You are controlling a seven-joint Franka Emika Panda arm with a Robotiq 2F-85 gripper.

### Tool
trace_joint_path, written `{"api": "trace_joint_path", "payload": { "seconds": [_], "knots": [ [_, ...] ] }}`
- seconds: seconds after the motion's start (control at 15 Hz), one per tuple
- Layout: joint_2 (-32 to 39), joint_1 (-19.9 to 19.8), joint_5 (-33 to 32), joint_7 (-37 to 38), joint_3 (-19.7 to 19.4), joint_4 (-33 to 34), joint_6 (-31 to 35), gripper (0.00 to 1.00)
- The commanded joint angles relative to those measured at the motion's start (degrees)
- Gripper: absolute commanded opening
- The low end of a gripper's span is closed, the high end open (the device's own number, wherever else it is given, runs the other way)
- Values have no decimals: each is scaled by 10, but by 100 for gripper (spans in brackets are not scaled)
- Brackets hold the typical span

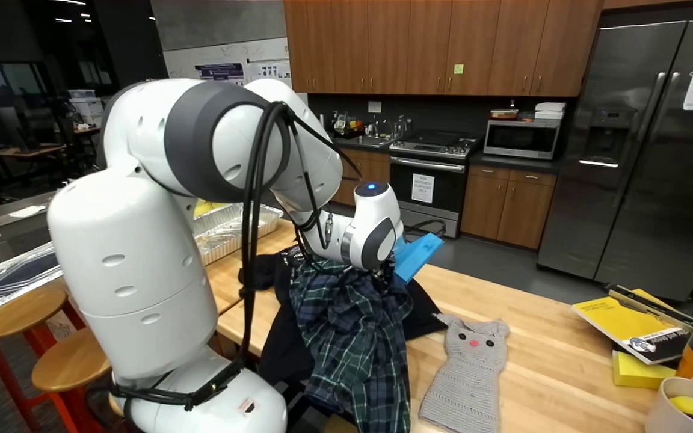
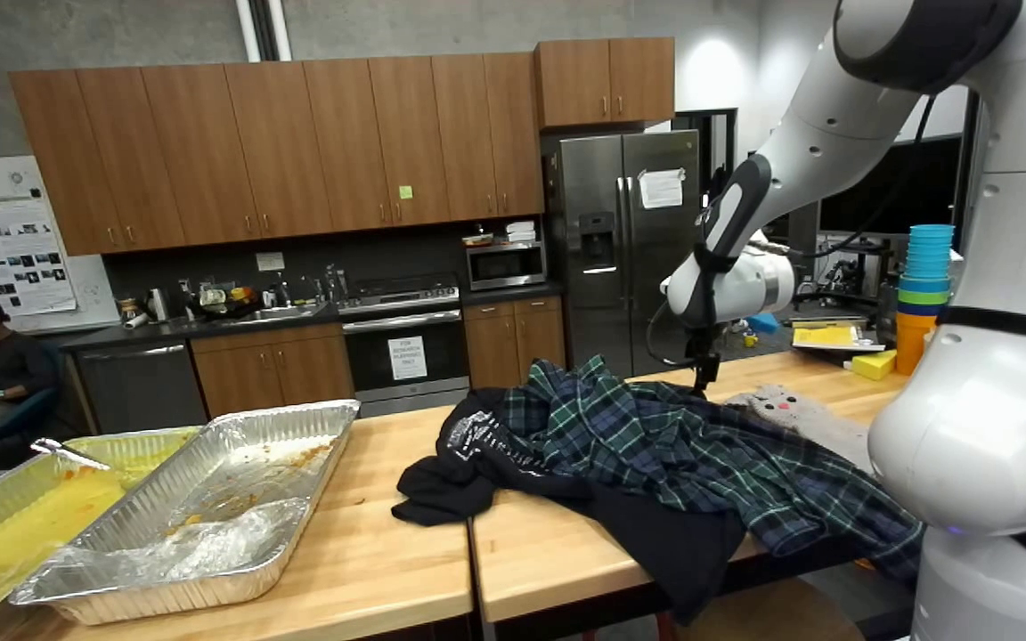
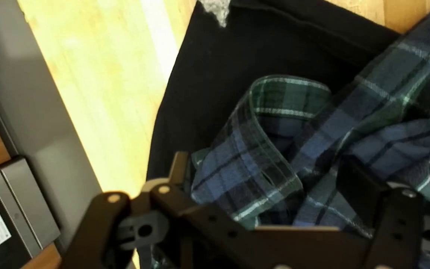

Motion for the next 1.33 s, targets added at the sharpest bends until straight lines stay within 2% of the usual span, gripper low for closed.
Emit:
{"api": "trace_joint_path", "payload": {
  "seconds": [0.0, 0.27, 0.6, 0.67, 0.73, 0.87, 1.27],
  "knots": [
    [22, 16, 28, -93, 4, 18, 10, 100],
    [55, 26, 66, -154, 13, 49, -7, 100],
    [114, 21, 74, -158, 17, 107, -50, 100],
    [123, -18, 62, -145, 56, 118, -60, 97],
    [131, -26, 67, -148, 64, 126, -66, 73],
    [142, -45, 59, -139, 81, 140, -75, 71],
    [132, -67, 33, -120, 98, 133, -58, 23]
  ]
}}
